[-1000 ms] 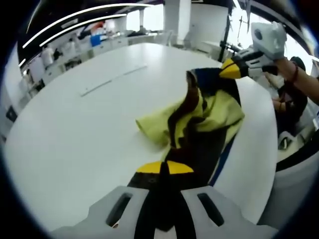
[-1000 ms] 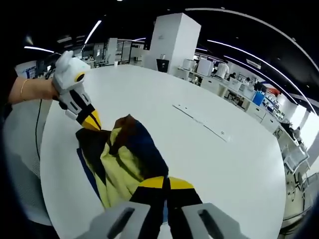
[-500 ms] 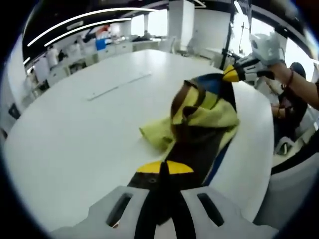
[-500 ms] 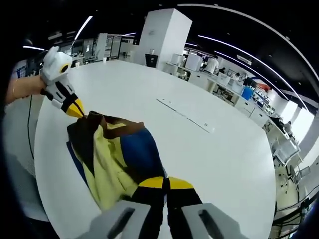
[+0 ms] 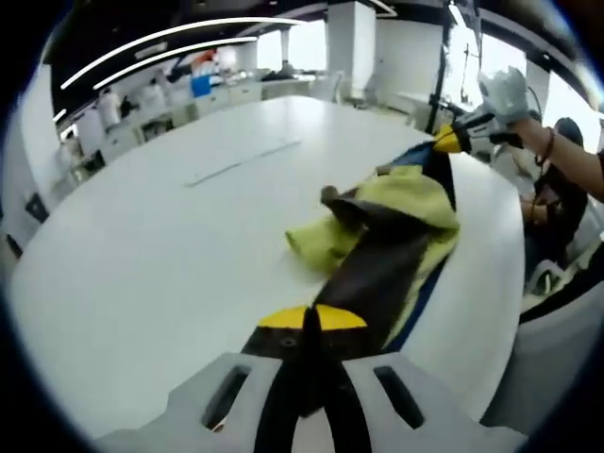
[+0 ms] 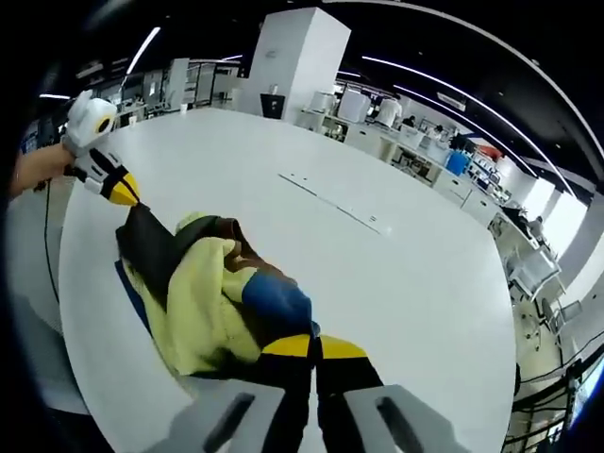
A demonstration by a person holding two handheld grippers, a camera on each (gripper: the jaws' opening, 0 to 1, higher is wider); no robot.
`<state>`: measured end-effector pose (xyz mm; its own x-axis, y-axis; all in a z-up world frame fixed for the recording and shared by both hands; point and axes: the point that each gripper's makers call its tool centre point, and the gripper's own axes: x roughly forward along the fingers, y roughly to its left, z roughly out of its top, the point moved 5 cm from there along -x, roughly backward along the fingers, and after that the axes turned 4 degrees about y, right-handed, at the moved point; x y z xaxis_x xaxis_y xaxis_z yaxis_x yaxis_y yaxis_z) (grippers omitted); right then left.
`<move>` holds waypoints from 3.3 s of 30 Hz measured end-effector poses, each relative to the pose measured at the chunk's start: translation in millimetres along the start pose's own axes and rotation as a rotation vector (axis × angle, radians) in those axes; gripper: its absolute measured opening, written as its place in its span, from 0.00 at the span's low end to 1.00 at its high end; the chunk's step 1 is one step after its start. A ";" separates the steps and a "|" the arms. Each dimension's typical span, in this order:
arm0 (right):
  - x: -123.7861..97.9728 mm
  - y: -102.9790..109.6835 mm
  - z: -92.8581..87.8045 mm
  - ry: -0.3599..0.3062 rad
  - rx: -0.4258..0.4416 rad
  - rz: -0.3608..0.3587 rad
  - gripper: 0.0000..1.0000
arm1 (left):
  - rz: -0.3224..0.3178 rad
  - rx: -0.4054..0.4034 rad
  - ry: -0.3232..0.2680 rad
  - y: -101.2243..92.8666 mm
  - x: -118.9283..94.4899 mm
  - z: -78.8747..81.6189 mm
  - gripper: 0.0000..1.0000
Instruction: Fold the garment on the visible template until the final outline fits inside the template.
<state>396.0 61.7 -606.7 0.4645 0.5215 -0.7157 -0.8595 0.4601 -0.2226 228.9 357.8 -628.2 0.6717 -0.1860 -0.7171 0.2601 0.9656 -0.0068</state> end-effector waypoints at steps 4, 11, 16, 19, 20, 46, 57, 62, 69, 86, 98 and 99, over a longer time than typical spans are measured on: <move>0.3 -0.2 -2.2 0.005 0.003 0.003 0.00 | 0.021 -0.024 0.000 7.1 -5.4 -5.4 0.00; 0.8 -3.5 -4.4 0.011 0.015 -0.003 0.00 | 0.051 -0.043 0.011 15.6 -10.9 -16.2 0.00; 0.5 -7.5 -6.1 0.016 0.026 -0.010 0.00 | 0.084 -0.056 0.044 25.1 -14.2 -29.0 0.00; 0.3 -9.2 -8.2 0.022 0.034 -0.016 0.00 | 0.094 -0.070 0.047 29.0 -17.5 -34.8 0.00; 0.2 -9.6 -8.9 0.024 0.038 -0.017 0.00 | 0.094 -0.071 0.043 30.0 -18.3 -35.7 0.00; 8.7 -22.1 -26.0 0.040 0.140 -0.016 0.00 | 0.251 -0.100 0.166 65.3 -40.2 -80.9 0.00; 9.4 -24.5 -29.7 0.034 0.179 -0.002 0.00 | 0.272 -0.129 0.177 74.4 -44.8 -93.2 0.00; 9.4 -23.6 -27.8 0.024 0.199 0.007 0.00 | 0.281 -0.117 0.174 75.4 -43.9 -91.5 0.00; 8.4 -25.5 -25.9 0.014 0.213 -0.014 0.05 | 0.271 -0.160 0.170 74.8 -41.8 -87.9 0.12; 0.6 -18.6 -22.2 0.002 0.305 -0.003 0.27 | 0.143 -0.178 -0.081 51.2 -29.5 -19.2 0.29; 1.6 -13.5 -18.5 -0.003 0.332 -0.001 0.25 | 0.044 -0.042 -0.094 22.9 3.6 21.8 0.38; 1.6 -13.4 -18.2 -0.003 0.335 0.000 0.25 | 0.033 -0.034 -0.100 20.1 5.7 25.1 0.38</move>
<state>404.3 43.3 -616.9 0.4653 0.5234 -0.7138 -0.7418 0.6706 0.0081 255.3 371.6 -614.9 0.7456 -0.1694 -0.6445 0.2142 0.9767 -0.0090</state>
